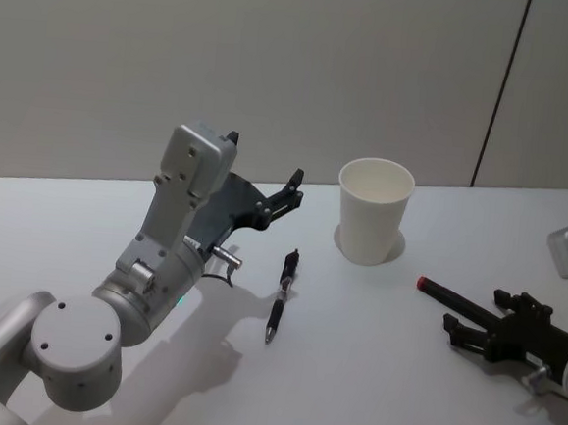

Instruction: Place the pen into the pen holder.

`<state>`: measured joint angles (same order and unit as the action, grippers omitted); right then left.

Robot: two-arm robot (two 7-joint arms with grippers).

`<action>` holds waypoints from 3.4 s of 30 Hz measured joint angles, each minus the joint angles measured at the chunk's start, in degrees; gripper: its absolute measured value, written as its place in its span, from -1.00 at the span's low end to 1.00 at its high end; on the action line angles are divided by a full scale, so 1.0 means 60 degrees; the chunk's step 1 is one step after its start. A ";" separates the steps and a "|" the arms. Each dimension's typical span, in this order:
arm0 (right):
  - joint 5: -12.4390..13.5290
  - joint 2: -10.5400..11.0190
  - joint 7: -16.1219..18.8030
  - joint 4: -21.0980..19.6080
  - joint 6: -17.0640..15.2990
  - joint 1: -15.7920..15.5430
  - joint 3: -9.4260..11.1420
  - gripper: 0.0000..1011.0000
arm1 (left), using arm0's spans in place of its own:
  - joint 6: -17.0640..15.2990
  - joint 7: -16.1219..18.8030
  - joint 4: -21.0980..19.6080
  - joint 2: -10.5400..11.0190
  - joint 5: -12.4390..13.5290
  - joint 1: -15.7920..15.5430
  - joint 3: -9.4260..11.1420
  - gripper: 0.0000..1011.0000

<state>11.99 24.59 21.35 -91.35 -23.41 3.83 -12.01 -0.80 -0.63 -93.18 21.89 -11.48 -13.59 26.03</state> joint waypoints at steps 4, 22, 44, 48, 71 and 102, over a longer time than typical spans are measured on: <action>0.0073 0.0000 -0.0019 0.0000 0.0029 -0.0010 0.0009 0.83 | 0.0000 0.0000 0.0000 0.0000 0.0000 0.0000 0.0000 0.98; 0.0224 -0.0003 -0.0106 -0.0038 0.0090 -0.0027 0.0036 0.64 | 0.0000 0.0000 0.0000 0.0000 0.0000 0.0000 0.0000 0.98; 0.0306 -0.0012 -0.0122 -0.0056 0.0148 -0.0031 0.0037 0.33 | 0.0001 0.0000 0.0000 0.0000 0.0000 -0.0001 0.0000 0.98; 0.0324 -0.0015 -0.0122 -0.0055 0.0171 -0.0035 0.0034 0.27 | 0.0000 0.0000 0.0000 0.0000 0.0000 0.0000 0.0000 0.98; 0.0377 -0.0028 -0.0087 -0.0056 0.0219 -0.0039 0.0034 -0.06 | 0.0000 0.0000 0.0000 0.0000 0.0000 0.0000 0.0000 0.98; 0.0400 -0.0018 -0.0069 -0.0065 0.0242 -0.0051 0.0031 -0.51 | 0.0000 0.0000 0.0000 0.0000 0.0000 0.0000 0.0000 0.98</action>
<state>14.39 24.48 20.94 -91.74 -21.96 3.53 -11.82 -0.80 -0.63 -93.18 21.89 -11.48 -13.59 26.02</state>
